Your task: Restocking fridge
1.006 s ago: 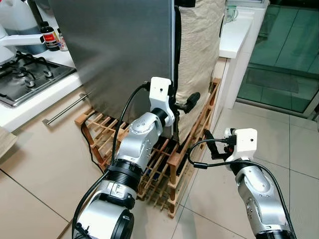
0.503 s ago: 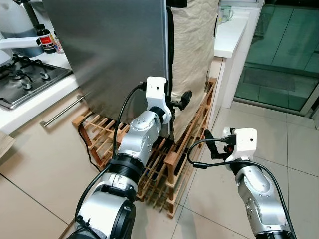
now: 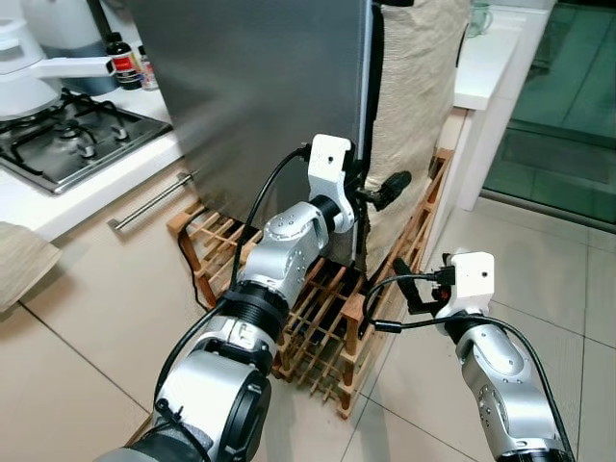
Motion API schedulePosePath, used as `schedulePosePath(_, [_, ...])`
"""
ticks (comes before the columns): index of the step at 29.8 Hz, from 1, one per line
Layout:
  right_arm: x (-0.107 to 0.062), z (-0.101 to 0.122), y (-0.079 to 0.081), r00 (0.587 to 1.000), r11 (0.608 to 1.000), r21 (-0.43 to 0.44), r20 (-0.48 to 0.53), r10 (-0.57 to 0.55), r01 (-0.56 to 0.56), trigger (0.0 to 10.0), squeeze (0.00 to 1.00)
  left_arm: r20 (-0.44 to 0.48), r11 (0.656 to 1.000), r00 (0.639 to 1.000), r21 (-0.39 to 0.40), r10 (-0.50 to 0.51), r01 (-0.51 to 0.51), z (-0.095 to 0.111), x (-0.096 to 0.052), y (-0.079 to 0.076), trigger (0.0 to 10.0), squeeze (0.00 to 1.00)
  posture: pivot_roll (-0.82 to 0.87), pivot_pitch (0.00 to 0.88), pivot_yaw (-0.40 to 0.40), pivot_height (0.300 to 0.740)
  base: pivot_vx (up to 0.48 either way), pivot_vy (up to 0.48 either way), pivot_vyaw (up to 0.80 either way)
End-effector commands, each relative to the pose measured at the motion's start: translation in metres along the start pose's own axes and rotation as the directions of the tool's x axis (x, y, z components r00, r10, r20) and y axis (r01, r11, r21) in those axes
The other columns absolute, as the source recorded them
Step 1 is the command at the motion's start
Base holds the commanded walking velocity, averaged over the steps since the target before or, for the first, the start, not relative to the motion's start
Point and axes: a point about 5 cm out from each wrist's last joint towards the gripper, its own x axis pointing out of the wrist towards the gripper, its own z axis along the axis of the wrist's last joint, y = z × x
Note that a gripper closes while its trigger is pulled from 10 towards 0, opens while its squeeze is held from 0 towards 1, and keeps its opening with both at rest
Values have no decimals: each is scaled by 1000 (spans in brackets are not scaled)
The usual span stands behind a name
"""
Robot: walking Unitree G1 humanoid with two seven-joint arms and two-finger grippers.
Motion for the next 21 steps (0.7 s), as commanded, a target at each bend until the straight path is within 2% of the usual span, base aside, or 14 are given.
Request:
schedulePosePath(1, [-1,3,2,1000,1000,3,3,21,-21,10000,43,76,945,944,-40,-322,325,12,35,-84,10000,0,-286,0,115,740,0,0,0])
schedulePosePath(4, [-9,-12,2,997,997,-48,-57,50,-52,10000,43,95,912,913,-75,-397,404,12,42,-109,10000,0,-297,0,114,740,0,0,0])
schedulePosePath(5, [-15,-24,0,993,999,-28,-108,43,-46,10000,43,121,892,899,-125,-421,434,16,48,-126,10000,0,-315,0,118,740,0,0,0])
schedulePosePath(6, [-15,-24,0,993,999,-28,-108,43,-46,10000,43,121,892,899,-125,-421,434,16,48,-126,10000,0,-315,0,118,740,0,0,0])
schedulePosePath(7, [-19,-29,-4,991,1000,6,-129,16,-16,10000,39,137,869,879,-143,-457,474,19,51,-140,10000,0,-326,0,121,740,0,0,0])
schedulePosePath(12, [-20,-27,-10,993,1000,9,-117,-20,22,10000,39,129,842,850,-124,-510,524,19,50,-152,10000,0,-340,0,140,740,0,0,0])
schedulePosePath(17, [-15,-15,-12,997,999,4,-65,-44,44,10000,39,111,871,875,-98,-470,481,16,44,-131,10000,0,-339,0,141,740,0,0,0])
schedulePosePath(18, [-13,-13,-10,998,999,2,-56,-39,40,10000,43,115,883,886,-96,-448,459,17,40,-120,10000,0,-326,0,133,740,0,0,0])
schedulePosePath(19, [-10,-10,-5,999,1000,3,-43,-27,27,10000,43,120,910,910,-80,-397,407,18,31,-99,10000,0,-317,0,126,740,0,0,0])
schedulePosePath(20, [-10,-10,-5,999,1000,3,-43,-27,27,10000,43,120,910,910,-80,-397,407,18,31,-99,10000,0,-317,0,126,740,0,0,0])
schedulePosePath(21, [-9,-8,-3,999,1000,2,-37,-21,21,10000,43,121,923,921,-67,-370,380,19,26,-90,10000,0,-301,0,117,740,0,0,0])
